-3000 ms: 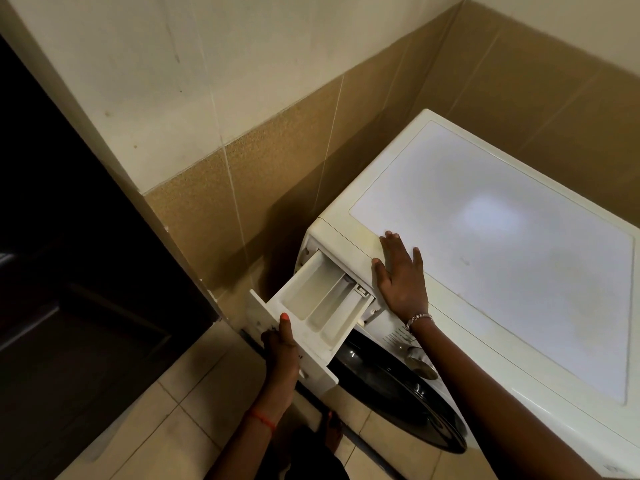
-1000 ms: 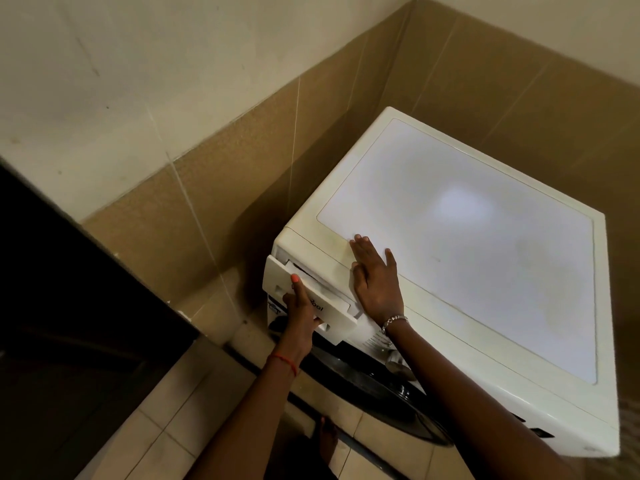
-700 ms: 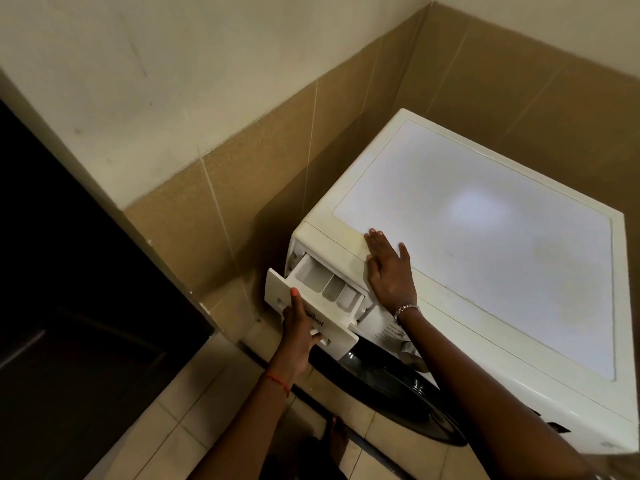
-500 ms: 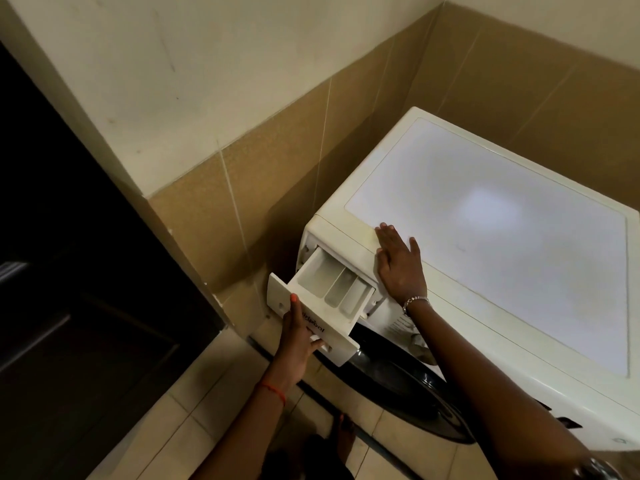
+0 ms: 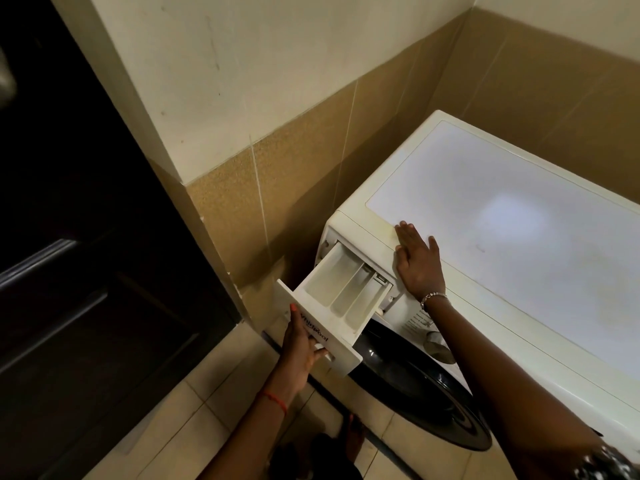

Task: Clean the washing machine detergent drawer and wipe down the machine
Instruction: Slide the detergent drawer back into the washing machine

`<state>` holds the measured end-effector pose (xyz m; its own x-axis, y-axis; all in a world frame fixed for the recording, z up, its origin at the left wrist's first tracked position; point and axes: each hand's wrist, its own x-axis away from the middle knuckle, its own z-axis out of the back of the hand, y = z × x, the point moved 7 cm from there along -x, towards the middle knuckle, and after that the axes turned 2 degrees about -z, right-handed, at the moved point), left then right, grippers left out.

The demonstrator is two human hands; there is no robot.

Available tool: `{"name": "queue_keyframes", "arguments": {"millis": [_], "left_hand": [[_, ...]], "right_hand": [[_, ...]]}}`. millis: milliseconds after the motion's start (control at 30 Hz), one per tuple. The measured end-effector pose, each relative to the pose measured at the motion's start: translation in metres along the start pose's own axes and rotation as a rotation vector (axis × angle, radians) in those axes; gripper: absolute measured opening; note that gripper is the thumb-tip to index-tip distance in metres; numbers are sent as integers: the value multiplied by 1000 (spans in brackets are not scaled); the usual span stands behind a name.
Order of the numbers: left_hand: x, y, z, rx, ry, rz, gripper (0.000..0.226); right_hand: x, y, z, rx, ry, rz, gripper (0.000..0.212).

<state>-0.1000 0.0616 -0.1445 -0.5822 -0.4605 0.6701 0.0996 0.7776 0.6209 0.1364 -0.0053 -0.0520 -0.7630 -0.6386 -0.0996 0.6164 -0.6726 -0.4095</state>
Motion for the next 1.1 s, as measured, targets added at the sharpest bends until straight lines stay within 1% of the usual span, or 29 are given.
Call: {"name": "queue_keyframes", "arguments": {"millis": [133, 267, 467, 533, 700, 800, 833, 933, 1000, 1100], "left_hand": [[-1, -1, -3, 104, 11, 30, 52], [-7, -9, -9, 177, 35, 51, 53], [-23, -1, -41, 275, 5, 14, 53], [-31, 3, -52, 295, 10, 25, 54], [-61, -6, -61, 312, 92, 82, 64], [-71, -6, -71, 326, 78, 65, 78], [-73, -4, -75, 318, 66, 61, 79], [-81, 4, -93, 308, -6, 41, 59], [-88, 5, -102, 309, -29, 51, 57], [-95, 5, -110, 288, -14, 48, 62]], "right_hand": [[0, 1, -1, 3, -3, -5, 60], [-1, 1, 0, 13, 4, -8, 60], [-1, 2, -1, -4, -2, -11, 59], [-1, 3, 0, -19, -3, -13, 59], [0, 3, 2, -90, 11, -24, 57], [0, 4, 3, -117, 12, -31, 56], [0, 4, 3, -126, 14, -33, 56], [0, 6, 4, -179, 18, -41, 55], [0, 6, 5, -212, 21, -51, 55], [0, 5, 6, -232, 26, -49, 66]]}}
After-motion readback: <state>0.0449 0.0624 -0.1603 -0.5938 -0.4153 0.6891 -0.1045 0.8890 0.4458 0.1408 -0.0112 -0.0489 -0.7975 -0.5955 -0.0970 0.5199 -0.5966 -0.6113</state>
